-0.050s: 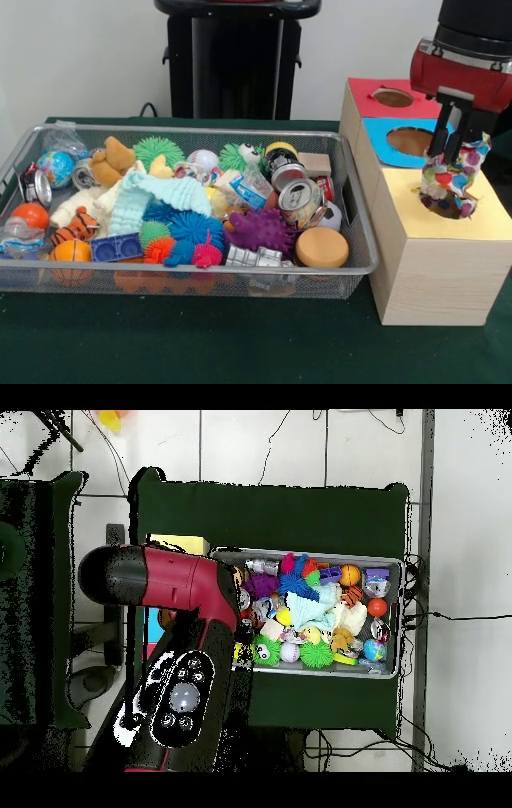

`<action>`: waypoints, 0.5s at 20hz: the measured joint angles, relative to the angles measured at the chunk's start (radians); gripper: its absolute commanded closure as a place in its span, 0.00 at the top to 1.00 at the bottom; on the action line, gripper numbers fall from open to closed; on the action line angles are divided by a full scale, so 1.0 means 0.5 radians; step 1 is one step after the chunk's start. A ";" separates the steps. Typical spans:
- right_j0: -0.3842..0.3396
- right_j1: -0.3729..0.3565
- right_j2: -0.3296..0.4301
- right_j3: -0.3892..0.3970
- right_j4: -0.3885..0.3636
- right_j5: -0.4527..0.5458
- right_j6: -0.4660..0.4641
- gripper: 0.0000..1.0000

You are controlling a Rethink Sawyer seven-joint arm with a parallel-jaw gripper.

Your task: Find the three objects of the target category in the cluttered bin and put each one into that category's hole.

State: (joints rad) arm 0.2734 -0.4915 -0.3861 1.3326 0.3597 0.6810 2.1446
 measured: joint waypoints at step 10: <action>-0.001 0.034 0.000 0.000 0.000 -0.024 0.000 0.00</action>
State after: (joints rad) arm 0.2727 -0.4746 -0.3861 1.3326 0.3597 0.6691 2.1446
